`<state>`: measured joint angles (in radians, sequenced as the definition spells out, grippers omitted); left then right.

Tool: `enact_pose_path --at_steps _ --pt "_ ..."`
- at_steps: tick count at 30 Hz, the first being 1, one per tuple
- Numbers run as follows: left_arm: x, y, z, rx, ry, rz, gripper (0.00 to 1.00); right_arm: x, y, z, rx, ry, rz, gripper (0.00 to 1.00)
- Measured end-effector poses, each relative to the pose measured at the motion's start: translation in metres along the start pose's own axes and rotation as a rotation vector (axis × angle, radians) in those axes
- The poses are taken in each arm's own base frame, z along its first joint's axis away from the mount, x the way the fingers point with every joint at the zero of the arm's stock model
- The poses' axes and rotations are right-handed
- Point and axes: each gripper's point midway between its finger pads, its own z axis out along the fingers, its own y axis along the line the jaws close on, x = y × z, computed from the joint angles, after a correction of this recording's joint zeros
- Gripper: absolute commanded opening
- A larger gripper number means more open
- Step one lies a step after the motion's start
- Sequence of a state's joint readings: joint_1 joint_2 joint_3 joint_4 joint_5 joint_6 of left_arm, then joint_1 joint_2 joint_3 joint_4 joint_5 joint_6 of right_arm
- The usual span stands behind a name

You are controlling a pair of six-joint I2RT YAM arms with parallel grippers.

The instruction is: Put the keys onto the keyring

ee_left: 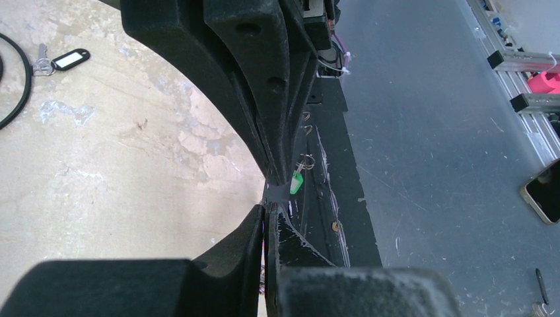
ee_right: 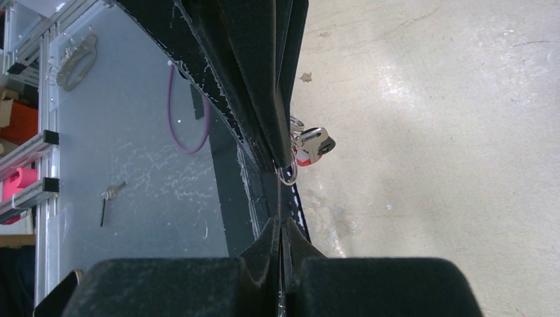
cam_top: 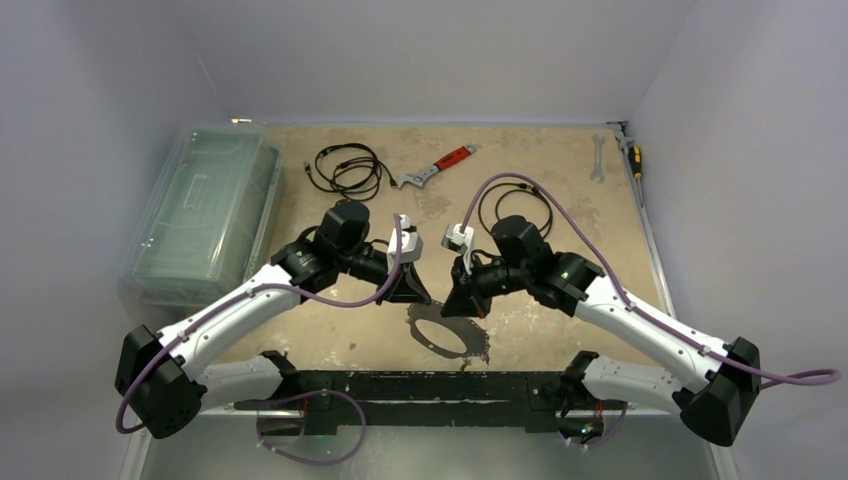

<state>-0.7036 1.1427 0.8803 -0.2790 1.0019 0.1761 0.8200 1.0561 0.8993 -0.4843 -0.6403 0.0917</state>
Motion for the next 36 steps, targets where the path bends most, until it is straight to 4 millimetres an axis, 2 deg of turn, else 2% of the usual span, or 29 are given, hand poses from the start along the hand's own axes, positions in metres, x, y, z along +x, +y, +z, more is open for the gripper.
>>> enact_pose_path --at_steps 36 --pt "-0.009 0.003 -0.011 -0.079 0.070 -0.031 0.00 -0.008 -0.001 0.001 0.005 -0.031 -0.022 0.00"
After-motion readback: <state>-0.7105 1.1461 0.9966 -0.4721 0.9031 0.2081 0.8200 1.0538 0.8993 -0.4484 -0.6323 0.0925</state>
